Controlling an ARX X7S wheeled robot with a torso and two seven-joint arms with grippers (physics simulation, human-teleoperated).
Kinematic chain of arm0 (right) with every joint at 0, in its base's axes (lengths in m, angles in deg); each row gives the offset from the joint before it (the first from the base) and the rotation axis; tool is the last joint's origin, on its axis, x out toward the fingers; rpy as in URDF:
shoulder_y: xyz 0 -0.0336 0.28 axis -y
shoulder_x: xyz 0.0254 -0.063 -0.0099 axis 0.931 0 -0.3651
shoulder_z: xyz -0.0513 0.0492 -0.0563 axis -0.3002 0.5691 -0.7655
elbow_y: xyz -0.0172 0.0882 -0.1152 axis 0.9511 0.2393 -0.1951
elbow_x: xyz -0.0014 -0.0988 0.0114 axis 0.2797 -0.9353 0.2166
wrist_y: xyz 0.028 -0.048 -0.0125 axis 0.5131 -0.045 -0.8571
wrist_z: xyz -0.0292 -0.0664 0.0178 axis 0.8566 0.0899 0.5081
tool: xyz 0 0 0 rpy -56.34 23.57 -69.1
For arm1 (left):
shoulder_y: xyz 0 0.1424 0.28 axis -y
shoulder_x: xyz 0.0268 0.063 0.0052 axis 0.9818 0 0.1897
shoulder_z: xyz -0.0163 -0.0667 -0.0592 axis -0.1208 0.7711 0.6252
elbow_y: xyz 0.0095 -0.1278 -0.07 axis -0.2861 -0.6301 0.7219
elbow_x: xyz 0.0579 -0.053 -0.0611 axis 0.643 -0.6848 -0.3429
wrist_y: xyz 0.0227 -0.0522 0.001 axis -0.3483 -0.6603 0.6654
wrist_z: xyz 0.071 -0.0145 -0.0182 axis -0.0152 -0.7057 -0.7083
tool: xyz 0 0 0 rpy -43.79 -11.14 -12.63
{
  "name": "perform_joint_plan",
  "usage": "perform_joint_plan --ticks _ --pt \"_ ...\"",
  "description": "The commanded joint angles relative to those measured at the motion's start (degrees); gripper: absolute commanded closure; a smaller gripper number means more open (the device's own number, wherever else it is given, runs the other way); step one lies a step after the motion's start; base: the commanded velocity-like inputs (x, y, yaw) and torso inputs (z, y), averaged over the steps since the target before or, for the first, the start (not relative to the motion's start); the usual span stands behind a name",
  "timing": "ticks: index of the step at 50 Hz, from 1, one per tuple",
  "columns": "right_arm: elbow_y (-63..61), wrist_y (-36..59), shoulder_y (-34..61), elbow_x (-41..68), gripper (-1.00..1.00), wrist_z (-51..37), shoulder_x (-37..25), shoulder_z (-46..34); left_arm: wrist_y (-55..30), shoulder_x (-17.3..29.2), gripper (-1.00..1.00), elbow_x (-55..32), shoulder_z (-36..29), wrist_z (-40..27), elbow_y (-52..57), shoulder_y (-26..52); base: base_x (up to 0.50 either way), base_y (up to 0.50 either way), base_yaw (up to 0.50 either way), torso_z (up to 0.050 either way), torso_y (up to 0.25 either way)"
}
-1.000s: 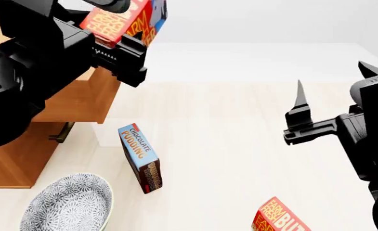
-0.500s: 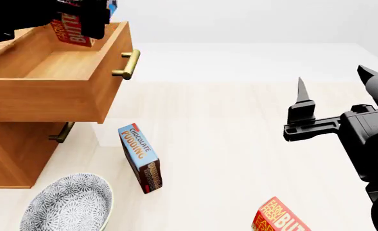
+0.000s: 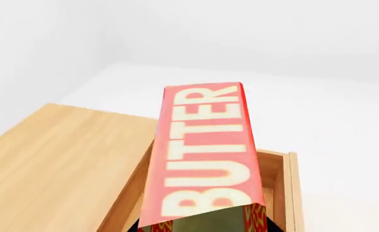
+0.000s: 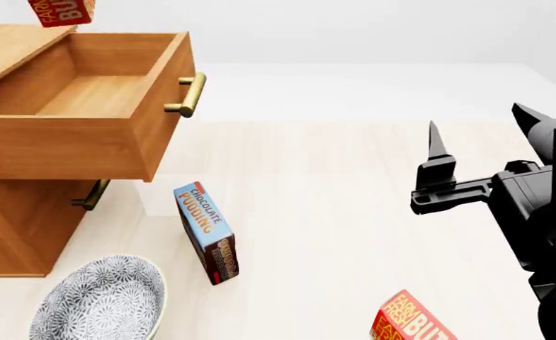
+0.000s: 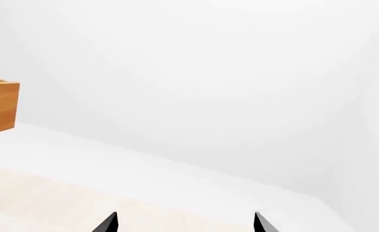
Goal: Put the butter at the front in the top drawer of the cabinet and close it.
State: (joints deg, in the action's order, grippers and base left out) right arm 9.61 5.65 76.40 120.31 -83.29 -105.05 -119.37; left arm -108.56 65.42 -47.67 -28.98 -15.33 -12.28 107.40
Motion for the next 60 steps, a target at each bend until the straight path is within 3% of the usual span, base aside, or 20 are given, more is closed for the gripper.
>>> perform_joint_plan --ticks 1,10,19,60 --pt "0.34 -2.16 -1.93 -1.83 -1.00 1.62 0.11 -0.36 6.55 -4.18 1.00 26.29 21.78 -1.15 -7.60 -1.27 0.00 0.00 0.00 0.000 0.000" --pt "0.23 -3.21 -3.00 -2.80 -1.00 2.09 0.24 -0.59 10.24 -5.61 1.00 37.52 37.18 -2.10 -7.61 -5.00 0.00 0.00 0.00 0.001 0.001" --pt "0.06 -2.72 -2.86 -3.02 -1.00 2.40 0.78 -0.74 12.80 -6.69 1.00 40.69 44.44 -2.18 -7.61 -7.91 0.00 0.00 0.00 0.000 0.001" --pt "0.04 -7.20 -7.12 -4.79 -1.00 3.66 0.49 -1.10 14.96 -7.81 1.00 42.71 37.06 -1.13 -7.61 -14.49 0.00 0.00 0.00 0.000 0.001"
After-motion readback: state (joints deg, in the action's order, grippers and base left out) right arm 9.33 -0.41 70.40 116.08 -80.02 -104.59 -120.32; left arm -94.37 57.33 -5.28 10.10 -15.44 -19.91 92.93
